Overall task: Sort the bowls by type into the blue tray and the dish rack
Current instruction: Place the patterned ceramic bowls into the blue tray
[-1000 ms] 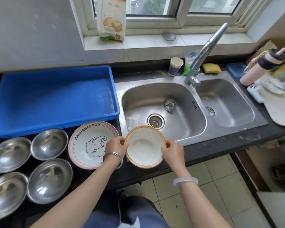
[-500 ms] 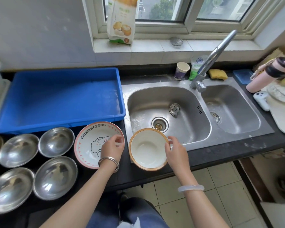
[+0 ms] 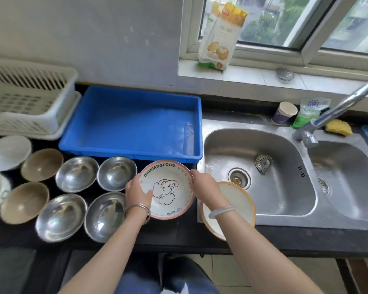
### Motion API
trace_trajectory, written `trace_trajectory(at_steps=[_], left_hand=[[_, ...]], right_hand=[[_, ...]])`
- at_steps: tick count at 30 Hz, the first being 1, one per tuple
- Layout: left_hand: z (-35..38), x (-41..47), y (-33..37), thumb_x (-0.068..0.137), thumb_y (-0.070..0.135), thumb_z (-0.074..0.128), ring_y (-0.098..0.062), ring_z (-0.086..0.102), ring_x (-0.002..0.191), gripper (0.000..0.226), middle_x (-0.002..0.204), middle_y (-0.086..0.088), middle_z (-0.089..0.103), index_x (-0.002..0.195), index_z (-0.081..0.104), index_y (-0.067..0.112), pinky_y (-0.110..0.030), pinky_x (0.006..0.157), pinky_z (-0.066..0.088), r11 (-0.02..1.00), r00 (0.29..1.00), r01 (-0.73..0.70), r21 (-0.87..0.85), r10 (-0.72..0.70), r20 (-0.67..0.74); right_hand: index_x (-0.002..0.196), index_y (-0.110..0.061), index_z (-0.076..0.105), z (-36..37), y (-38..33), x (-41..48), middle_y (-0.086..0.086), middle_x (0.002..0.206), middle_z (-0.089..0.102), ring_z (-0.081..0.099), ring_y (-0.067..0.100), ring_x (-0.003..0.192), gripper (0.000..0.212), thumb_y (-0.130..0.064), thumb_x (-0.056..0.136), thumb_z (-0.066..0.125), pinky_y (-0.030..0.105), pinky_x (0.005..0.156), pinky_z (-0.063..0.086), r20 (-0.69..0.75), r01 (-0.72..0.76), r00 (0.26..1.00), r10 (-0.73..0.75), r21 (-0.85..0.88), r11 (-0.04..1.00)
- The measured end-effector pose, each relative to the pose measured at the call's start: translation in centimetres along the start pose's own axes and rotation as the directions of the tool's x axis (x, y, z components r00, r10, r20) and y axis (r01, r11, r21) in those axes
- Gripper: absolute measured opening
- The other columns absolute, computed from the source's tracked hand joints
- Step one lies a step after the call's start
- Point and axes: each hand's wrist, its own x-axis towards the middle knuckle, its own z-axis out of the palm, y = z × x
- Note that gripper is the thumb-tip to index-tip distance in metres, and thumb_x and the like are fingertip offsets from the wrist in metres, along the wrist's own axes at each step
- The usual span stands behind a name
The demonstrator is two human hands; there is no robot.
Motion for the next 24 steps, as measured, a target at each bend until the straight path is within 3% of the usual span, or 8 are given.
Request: trace_trajectory(at_steps=[3,9,13,15,19,22,24], left_hand=[[0.0,0.6,-0.6,0.081,0.005,0.058,-0.033,0.057,0.106,0.046,0.121,-0.013,0.058,0.125,0.048,0.013,-0.04,0.083,0.049,0.999,0.999,0.026,0.03,-0.027,0.038],[-0.3,1.3,-0.4,0.082,-0.003,0.046,-0.029,0.06,0.089,0.034,0.106,-0.008,0.066,0.11,0.057,0.014,-0.034,0.069,0.048,0.994,0.994,0.111,0.002,-0.111,0.003],[-1.2,1.7,-1.0,0.081,-0.003,0.048,-0.024,0.062,0.086,0.033,0.101,-0.002,0.069,0.105,0.061,0.017,-0.034,0.069,0.052,0.988,0.993,0.114,-0.103,-0.118,-0.03],[-1.9,1.9,-1.0,0.081,-0.003,0.049,-0.019,0.061,0.081,0.032,0.098,0.001,0.07,0.102,0.062,0.018,-0.027,0.061,0.047,0.983,0.993,0.1,-0.152,-0.107,-0.045],[-4.3,2.9,-0.3,0.078,0.0,0.054,-0.014,0.062,0.077,0.028,0.086,0.005,0.068,0.093,0.065,0.022,-0.026,0.067,0.049,0.955,0.993,0.09,-0.283,-0.106,-0.043],[-6.4,4.6,0.6,0.077,-0.001,0.06,-0.009,0.06,0.07,0.022,0.084,0.001,0.066,0.09,0.065,0.017,-0.02,0.062,0.047,0.896,0.994,0.081,-0.437,-0.107,-0.037],[-7.8,6.0,1.3,0.076,0.001,0.064,-0.018,0.062,0.076,0.018,0.089,-0.006,0.067,0.091,0.066,0.012,-0.028,0.075,0.052,0.831,0.99,0.102,-0.548,-0.141,-0.03]], right_hand=[[0.103,-0.012,0.052,0.2,-0.2,1.2,0.012,0.097,0.065,0.057,0.028,0.078,0.02,-0.012,0.095,0.033,0.035,0.064,0.047,0.048,-0.007,0.999,0.008,-0.003,1.0],[0.098,-0.012,0.058,0.0,-0.1,2.0,0.009,0.092,0.067,0.061,0.027,0.08,0.016,-0.011,0.092,0.043,0.037,0.066,0.051,0.045,-0.01,0.999,0.007,0.066,0.998],[0.101,-0.015,0.064,-0.9,0.1,1.7,0.0,0.084,0.062,0.055,0.019,0.072,0.017,-0.014,0.091,0.049,0.02,0.05,0.036,0.026,0.009,1.0,-0.013,0.156,0.988],[0.101,-0.016,0.065,-1.9,0.0,1.4,0.003,0.087,0.066,0.059,0.022,0.074,0.018,-0.013,0.089,0.052,0.023,0.052,0.041,-0.001,0.026,1.0,-0.027,0.186,0.982],[0.098,-0.018,0.068,-4.3,-1.1,1.3,0.006,0.085,0.071,0.069,0.026,0.075,0.015,-0.014,0.087,0.057,0.039,0.071,0.059,-0.005,0.016,1.0,-0.015,0.333,0.943],[0.094,-0.022,0.067,-6.0,-2.3,2.3,0.005,0.083,0.072,0.072,0.023,0.069,0.013,-0.015,0.086,0.061,0.041,0.069,0.061,-0.008,-0.017,1.0,0.023,0.45,0.893],[0.084,-0.029,0.064,-7.2,-3.4,3.3,0.003,0.073,0.071,0.072,0.02,0.06,0.016,-0.013,0.085,0.063,0.036,0.064,0.061,-0.035,-0.014,0.999,0.036,0.502,0.865]])
